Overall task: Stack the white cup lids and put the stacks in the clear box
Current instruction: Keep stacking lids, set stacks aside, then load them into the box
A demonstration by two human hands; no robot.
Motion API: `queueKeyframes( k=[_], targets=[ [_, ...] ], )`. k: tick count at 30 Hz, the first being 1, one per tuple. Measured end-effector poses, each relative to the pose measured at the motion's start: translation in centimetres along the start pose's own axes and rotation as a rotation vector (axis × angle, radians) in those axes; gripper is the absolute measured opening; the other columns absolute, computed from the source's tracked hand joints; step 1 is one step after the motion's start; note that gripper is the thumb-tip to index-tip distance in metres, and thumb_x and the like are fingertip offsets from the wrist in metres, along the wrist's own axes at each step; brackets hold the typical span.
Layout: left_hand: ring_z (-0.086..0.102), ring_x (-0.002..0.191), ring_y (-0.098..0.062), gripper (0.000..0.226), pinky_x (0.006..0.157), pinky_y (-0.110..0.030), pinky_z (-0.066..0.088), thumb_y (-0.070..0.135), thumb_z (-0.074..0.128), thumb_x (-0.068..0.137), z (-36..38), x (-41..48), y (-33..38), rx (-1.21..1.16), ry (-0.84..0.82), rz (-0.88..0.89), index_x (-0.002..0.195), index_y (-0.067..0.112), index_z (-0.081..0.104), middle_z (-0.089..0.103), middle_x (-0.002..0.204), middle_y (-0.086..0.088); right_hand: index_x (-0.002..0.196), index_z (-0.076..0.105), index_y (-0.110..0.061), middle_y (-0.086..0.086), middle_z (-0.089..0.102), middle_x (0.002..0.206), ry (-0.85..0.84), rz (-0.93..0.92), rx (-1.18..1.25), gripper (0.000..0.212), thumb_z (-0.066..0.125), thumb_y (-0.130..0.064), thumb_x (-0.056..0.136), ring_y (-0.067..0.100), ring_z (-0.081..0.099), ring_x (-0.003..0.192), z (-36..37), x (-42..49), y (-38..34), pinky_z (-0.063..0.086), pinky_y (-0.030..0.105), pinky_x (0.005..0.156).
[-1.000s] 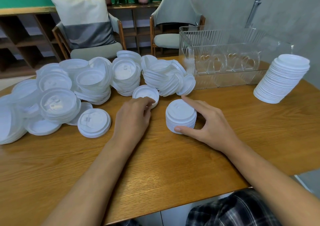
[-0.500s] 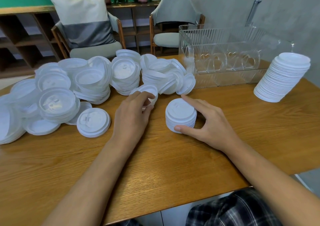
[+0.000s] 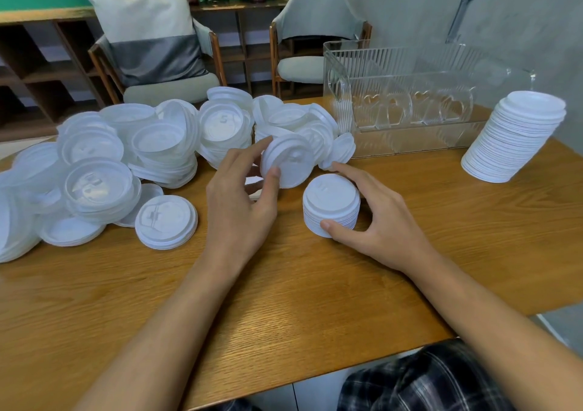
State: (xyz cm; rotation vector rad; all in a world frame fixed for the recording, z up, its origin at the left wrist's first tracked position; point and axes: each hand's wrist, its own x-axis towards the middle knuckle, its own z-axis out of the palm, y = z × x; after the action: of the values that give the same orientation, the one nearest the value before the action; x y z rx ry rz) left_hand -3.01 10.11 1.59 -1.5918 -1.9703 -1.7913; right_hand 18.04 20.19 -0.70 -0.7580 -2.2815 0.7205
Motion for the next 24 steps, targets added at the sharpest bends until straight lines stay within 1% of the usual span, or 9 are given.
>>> queueKeyframes(
  k=[2,5,7,10,15,16,20,22,24],
  targets=[
    [0.068,0.101,-0.012,0.039,0.076,-0.022,0.059,0.019,0.068,0.100,0.1,-0.1,0.2,-0.092,-0.047,-0.090,0.138,0.026,0.066,0.067,0.114,0.008,0.156,0.039,-0.035,-0.018,0.052,0.146,0.001,0.001,0.013,0.086,0.083,-0.048,0.083,0.002,0.048,0.137,0.0,0.1,-0.2,0.045,0.033,0.112],
    [0.072,0.097,-0.019,0.041,0.088,-0.049,0.062,0.031,0.066,0.096,0.4,0.0,0.2,-0.258,-0.157,-0.261,0.137,0.034,0.067,0.071,0.103,0.006,0.159,0.033,-0.037,-0.017,0.051,0.148,0.002,-0.007,0.018,0.091,0.083,-0.047,0.084,0.004,0.048,0.139,0.0,0.1,-0.2,0.046,0.037,0.113],
    [0.072,0.092,-0.022,0.041,0.091,-0.053,0.059,0.031,0.066,0.097,0.6,-0.1,0.0,-0.258,-0.215,-0.290,0.138,0.035,0.067,0.071,0.090,0.003,0.161,0.030,-0.037,-0.017,0.051,0.150,0.005,-0.012,0.025,0.093,0.083,-0.047,0.084,0.004,0.048,0.139,0.0,0.1,-0.3,0.045,0.035,0.114],
    [0.071,0.085,-0.025,0.040,0.087,-0.049,0.059,0.028,0.064,0.102,0.8,-0.4,0.1,-0.250,-0.307,-0.298,0.141,0.034,0.063,0.073,0.082,-0.002,0.162,0.027,-0.035,-0.016,0.049,0.154,0.011,-0.032,0.033,0.096,0.083,-0.045,0.085,0.001,0.046,0.141,0.0,0.1,-0.4,0.041,0.025,0.115],
    [0.070,0.079,-0.021,0.042,0.080,-0.025,0.053,0.022,0.065,0.102,1.3,-0.9,0.3,-0.235,-0.396,-0.283,0.143,0.032,0.060,0.072,0.075,-0.003,0.163,0.022,-0.041,-0.018,0.045,0.156,0.013,-0.030,0.026,0.102,0.085,-0.042,0.084,-0.003,0.044,0.141,0.0,0.1,-0.2,0.035,0.012,0.113],
    [0.069,0.077,-0.022,0.042,0.078,-0.023,0.052,0.021,0.065,0.101,1.4,-0.9,0.2,-0.223,-0.403,-0.282,0.142,0.031,0.061,0.070,0.072,-0.001,0.163,0.024,-0.041,-0.018,0.047,0.154,0.011,-0.030,0.024,0.100,0.085,-0.042,0.084,-0.003,0.045,0.140,0.1,0.1,-0.1,0.035,0.012,0.113],
    [0.066,0.071,-0.016,0.029,0.072,-0.025,0.052,0.032,0.064,0.103,1.3,-1.1,0.2,-0.174,-0.475,-0.281,0.132,0.033,0.067,0.069,0.072,0.000,0.156,0.044,-0.028,-0.010,0.056,0.145,0.019,-0.071,0.003,0.083,0.083,-0.044,0.085,0.006,0.051,0.137,0.3,0.1,0.3,0.045,0.035,0.112],
    [0.062,0.072,-0.007,0.028,0.069,-0.018,0.047,0.040,0.067,0.100,1.3,-1.1,0.3,-0.115,-0.473,-0.253,0.128,0.036,0.070,0.069,0.079,0.001,0.155,0.046,-0.027,-0.009,0.057,0.143,0.023,-0.074,0.007,0.082,0.083,-0.044,0.085,0.007,0.052,0.135,0.3,0.1,0.4,0.046,0.035,0.111],
    [0.062,0.088,0.001,0.037,0.078,-0.013,0.046,0.049,0.074,0.091,1.3,-1.1,0.5,-0.061,-0.430,-0.219,0.127,0.038,0.070,0.067,0.096,0.009,0.155,0.046,-0.026,-0.009,0.057,0.143,0.024,-0.075,0.008,0.081,0.082,-0.046,0.085,0.007,0.052,0.135,0.3,0.1,0.4,0.046,0.034,0.110]
  ],
)
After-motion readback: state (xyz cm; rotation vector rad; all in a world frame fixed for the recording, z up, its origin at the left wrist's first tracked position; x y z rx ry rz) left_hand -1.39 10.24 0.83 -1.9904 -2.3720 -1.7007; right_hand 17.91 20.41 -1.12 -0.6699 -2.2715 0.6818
